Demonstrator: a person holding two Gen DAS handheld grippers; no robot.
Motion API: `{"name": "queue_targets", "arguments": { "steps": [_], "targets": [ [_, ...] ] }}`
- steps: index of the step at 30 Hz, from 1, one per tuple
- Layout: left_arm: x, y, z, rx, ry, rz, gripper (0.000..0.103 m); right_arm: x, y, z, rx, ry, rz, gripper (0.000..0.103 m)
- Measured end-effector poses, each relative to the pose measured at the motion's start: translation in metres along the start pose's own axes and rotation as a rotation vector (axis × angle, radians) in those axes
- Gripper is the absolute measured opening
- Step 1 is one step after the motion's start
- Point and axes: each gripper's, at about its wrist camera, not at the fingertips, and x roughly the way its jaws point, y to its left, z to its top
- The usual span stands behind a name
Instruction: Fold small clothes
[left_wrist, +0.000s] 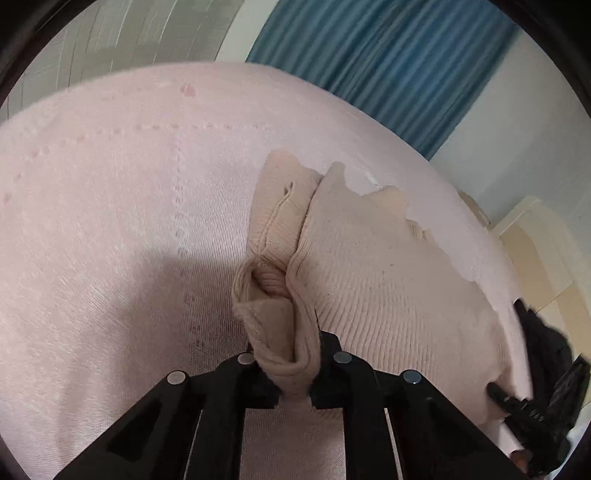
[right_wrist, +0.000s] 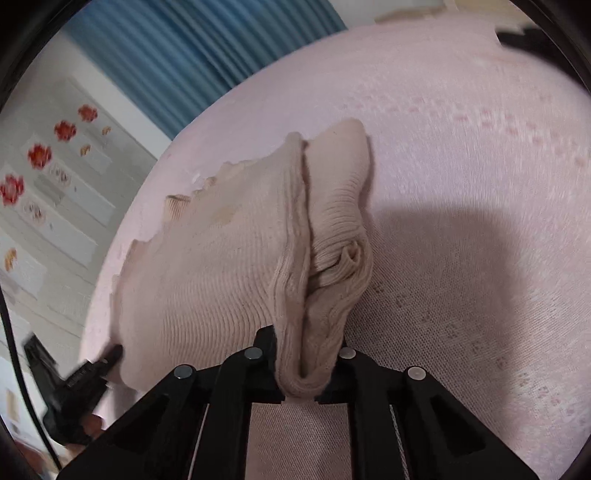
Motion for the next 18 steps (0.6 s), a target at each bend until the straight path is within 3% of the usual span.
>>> {"name": "queue_targets", "arguments": {
  "steps": [4, 12, 18],
  "targets": [
    [-0.017, -0.012, -0.011, 0.105, -0.044, 0.076, 0.010, -0.011, 0.001, -0.006, 0.001, -0.021, 0.023, 0.009],
    [-0.061, -0.014, -0.043, 0.221, -0.053, 0.108, 0.010, -0.054, -0.007, -0.035, -0.040, -0.022, 0.047, 0.008],
    [-0.095, -0.011, -0.067, 0.204, -0.032, 0.082, 0.010, -0.086, -0.018, -0.060, -0.006, -0.010, 0.061, 0.008]
  ]
}}
